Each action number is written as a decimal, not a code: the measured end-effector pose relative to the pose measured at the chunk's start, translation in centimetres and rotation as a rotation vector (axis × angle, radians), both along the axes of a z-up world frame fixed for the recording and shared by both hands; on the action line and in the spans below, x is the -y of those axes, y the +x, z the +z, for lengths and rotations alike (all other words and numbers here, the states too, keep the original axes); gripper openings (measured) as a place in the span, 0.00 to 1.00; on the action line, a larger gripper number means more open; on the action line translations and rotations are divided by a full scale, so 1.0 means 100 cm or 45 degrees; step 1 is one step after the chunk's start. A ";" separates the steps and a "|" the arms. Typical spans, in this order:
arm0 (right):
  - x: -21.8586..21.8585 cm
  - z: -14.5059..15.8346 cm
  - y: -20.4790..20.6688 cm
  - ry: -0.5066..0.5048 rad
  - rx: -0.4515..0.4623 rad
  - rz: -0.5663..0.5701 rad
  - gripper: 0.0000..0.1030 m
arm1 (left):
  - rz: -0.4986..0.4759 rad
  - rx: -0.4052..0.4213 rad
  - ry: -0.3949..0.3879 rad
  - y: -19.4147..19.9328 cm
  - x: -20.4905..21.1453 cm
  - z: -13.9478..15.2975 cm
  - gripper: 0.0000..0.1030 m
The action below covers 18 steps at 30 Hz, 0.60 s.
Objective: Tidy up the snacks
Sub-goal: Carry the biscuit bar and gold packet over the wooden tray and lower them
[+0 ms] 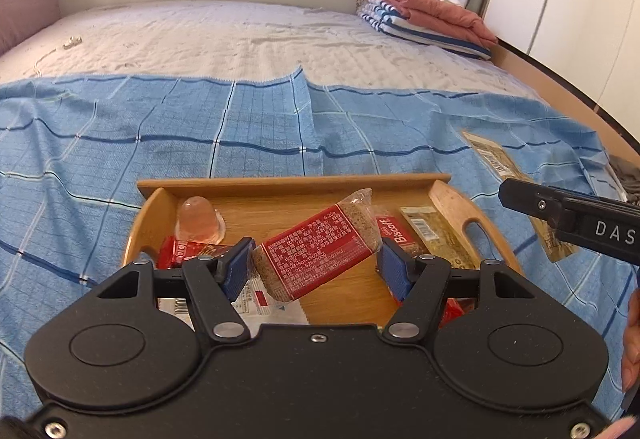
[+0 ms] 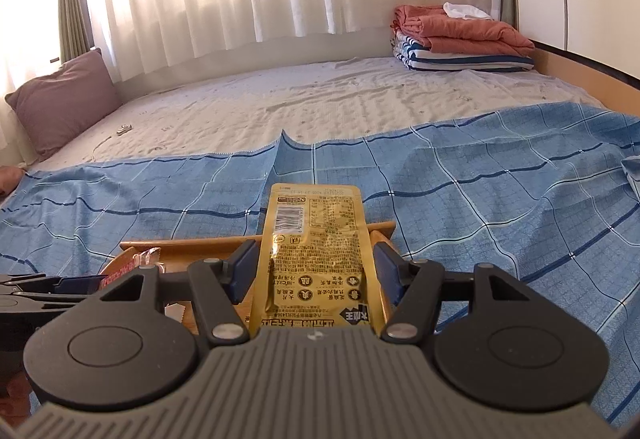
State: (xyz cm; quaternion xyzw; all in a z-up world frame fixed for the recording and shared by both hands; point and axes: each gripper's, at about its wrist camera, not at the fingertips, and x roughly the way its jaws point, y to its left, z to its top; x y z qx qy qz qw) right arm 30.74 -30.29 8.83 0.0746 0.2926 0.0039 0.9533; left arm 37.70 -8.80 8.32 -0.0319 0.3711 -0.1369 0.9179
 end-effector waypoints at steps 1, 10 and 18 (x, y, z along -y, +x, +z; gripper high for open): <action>-0.001 -0.003 0.004 -0.011 -0.010 0.004 0.63 | 0.007 -0.011 0.003 0.005 0.002 -0.003 0.63; -0.008 -0.033 0.037 -0.004 -0.090 0.030 0.63 | 0.058 -0.059 0.032 0.038 0.013 -0.032 0.63; -0.012 -0.057 0.053 -0.010 -0.145 0.047 0.63 | 0.061 -0.063 0.114 0.058 0.021 -0.050 0.63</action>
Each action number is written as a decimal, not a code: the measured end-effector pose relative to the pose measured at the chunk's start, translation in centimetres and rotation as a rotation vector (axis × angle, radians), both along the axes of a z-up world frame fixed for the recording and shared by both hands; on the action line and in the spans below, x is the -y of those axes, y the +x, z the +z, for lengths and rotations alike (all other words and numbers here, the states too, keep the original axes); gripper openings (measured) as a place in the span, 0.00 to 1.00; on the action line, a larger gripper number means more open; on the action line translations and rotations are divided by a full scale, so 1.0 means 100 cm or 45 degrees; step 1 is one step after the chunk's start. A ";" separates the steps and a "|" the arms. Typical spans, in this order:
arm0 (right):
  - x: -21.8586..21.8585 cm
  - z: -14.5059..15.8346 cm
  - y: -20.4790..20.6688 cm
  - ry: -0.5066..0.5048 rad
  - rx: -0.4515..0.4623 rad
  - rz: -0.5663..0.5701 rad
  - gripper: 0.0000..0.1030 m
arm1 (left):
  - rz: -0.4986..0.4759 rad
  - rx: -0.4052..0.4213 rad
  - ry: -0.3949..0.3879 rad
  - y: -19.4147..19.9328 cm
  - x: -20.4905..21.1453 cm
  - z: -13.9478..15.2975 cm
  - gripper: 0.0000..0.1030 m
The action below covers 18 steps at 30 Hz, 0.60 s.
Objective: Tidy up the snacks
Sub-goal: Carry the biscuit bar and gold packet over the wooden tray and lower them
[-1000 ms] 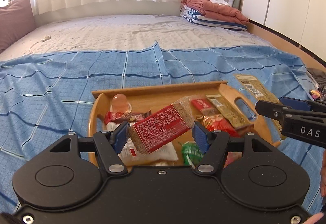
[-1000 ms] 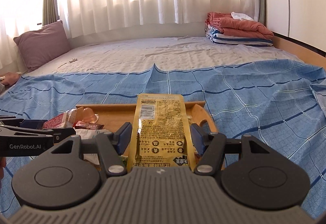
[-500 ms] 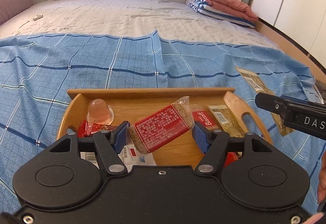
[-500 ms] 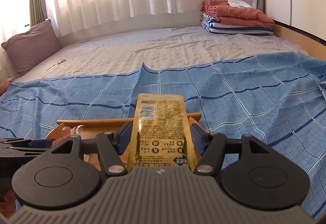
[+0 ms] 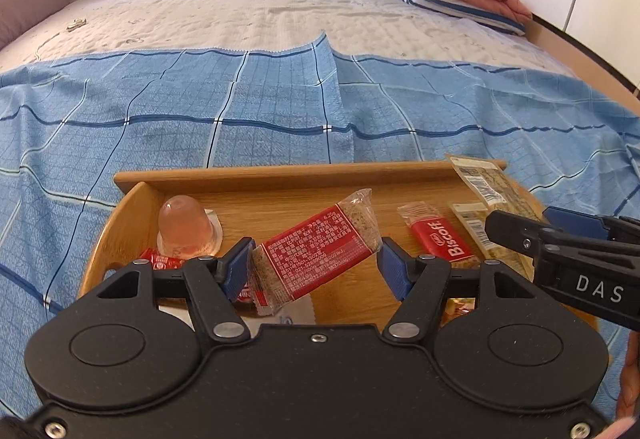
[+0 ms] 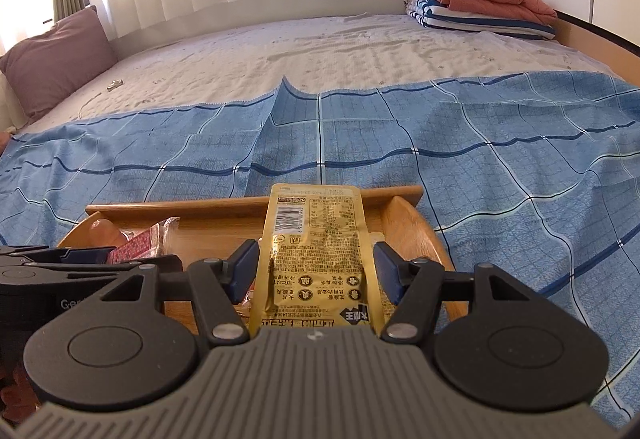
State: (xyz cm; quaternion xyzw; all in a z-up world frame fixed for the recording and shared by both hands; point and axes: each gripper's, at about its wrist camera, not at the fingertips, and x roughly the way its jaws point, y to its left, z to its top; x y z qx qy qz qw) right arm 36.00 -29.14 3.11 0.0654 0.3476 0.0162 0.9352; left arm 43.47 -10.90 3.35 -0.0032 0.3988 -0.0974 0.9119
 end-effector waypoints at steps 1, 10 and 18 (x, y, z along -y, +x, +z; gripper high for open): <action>0.000 -0.002 0.001 -0.001 -0.005 0.000 0.63 | 0.002 -0.001 0.008 0.002 0.001 -0.001 0.63; 0.000 -0.013 0.011 -0.011 -0.027 0.014 0.63 | 0.020 -0.026 0.034 0.018 0.004 -0.018 0.63; 0.000 -0.022 0.015 -0.010 -0.049 0.022 0.64 | 0.017 -0.015 0.052 0.021 0.006 -0.023 0.63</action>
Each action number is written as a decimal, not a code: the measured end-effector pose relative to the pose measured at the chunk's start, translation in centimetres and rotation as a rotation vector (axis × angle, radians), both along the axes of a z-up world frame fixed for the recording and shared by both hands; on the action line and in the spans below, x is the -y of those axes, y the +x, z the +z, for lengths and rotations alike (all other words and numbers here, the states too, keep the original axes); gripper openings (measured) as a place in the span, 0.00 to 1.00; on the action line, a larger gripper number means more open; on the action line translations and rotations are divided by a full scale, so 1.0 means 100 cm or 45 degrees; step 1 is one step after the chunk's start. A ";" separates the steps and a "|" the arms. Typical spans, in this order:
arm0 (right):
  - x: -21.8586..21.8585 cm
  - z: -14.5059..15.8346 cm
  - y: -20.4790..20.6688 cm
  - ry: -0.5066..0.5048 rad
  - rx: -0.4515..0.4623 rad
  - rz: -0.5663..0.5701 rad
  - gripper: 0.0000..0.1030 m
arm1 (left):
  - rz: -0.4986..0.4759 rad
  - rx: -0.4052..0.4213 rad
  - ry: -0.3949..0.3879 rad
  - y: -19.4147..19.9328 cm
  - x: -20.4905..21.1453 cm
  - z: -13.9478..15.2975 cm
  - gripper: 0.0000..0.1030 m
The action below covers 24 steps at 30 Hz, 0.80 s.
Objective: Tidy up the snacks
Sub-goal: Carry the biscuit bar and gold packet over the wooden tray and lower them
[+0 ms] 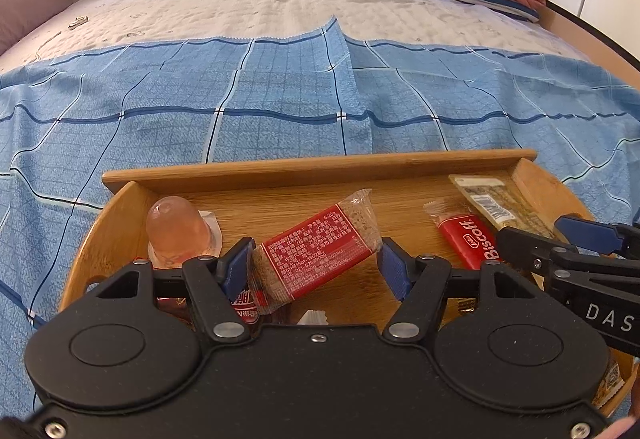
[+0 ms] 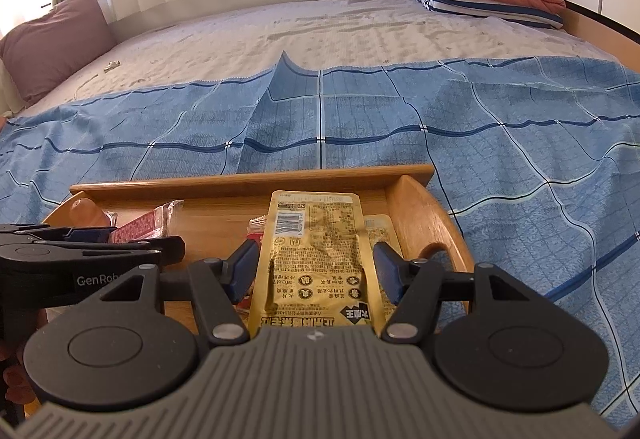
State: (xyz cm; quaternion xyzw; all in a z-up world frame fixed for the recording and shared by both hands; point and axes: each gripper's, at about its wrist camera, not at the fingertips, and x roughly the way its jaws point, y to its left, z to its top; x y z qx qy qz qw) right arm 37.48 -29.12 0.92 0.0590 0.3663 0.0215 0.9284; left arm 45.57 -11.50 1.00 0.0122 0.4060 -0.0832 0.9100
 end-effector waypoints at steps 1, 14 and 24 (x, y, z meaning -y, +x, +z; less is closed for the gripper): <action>0.001 -0.001 0.000 0.001 -0.003 0.000 0.64 | -0.003 0.005 0.005 0.000 0.000 -0.001 0.63; 0.001 -0.008 -0.001 0.014 -0.006 -0.006 0.64 | -0.015 0.042 0.029 -0.002 0.003 -0.004 0.63; 0.003 -0.007 -0.002 0.029 0.007 -0.010 0.67 | -0.022 0.046 0.058 -0.002 0.006 -0.005 0.64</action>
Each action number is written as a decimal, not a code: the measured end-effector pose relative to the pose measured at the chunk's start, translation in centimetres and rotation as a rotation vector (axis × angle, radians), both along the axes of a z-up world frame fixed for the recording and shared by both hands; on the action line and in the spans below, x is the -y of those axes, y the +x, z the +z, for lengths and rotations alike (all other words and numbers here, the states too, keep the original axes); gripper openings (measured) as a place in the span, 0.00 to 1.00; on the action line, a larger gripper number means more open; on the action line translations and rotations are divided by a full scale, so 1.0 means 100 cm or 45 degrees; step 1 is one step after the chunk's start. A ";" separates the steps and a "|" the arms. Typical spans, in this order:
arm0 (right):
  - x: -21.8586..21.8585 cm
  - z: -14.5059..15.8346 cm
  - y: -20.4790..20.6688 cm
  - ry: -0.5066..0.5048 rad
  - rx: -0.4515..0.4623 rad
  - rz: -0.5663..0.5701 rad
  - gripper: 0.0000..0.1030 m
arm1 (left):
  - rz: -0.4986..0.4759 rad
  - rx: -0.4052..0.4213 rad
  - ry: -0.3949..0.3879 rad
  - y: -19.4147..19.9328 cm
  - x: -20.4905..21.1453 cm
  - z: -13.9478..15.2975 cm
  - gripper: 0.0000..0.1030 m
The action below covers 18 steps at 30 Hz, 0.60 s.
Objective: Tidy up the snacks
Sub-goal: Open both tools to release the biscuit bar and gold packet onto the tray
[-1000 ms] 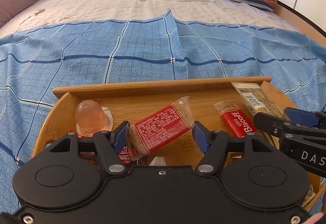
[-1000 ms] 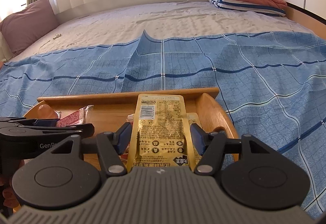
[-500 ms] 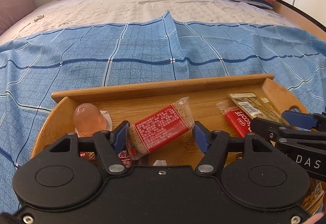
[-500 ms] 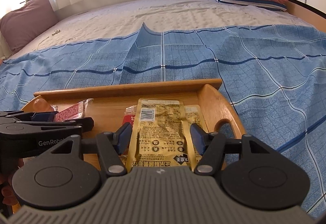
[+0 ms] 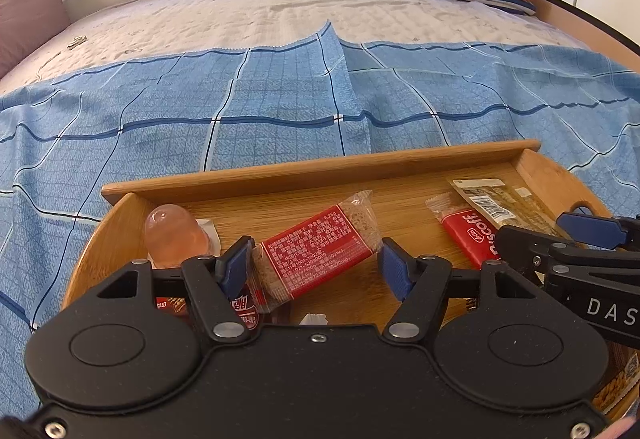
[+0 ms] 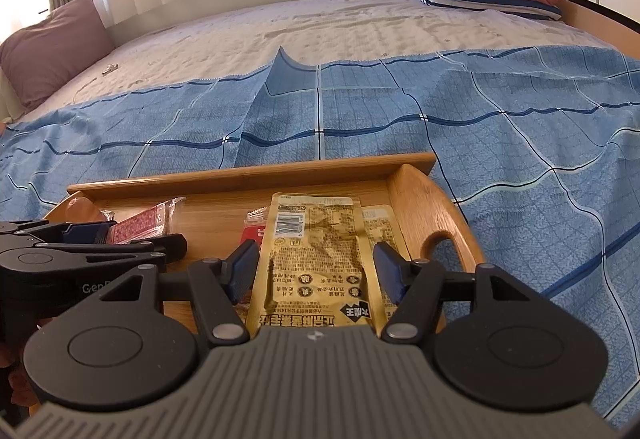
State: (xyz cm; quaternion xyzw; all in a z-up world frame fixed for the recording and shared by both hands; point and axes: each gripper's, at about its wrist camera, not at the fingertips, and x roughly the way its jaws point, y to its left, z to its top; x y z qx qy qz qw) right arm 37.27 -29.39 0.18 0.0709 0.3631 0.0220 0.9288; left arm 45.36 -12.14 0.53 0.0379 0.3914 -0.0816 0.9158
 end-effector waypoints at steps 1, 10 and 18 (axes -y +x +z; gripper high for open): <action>0.000 0.000 -0.001 0.000 0.002 0.001 0.67 | 0.001 -0.001 0.001 0.000 0.000 0.000 0.64; 0.002 0.009 -0.006 0.006 0.042 -0.007 0.76 | 0.018 -0.010 0.018 -0.001 -0.003 -0.001 0.76; 0.002 0.016 -0.014 -0.006 0.069 -0.031 0.83 | 0.029 0.013 0.068 -0.012 -0.004 0.007 0.86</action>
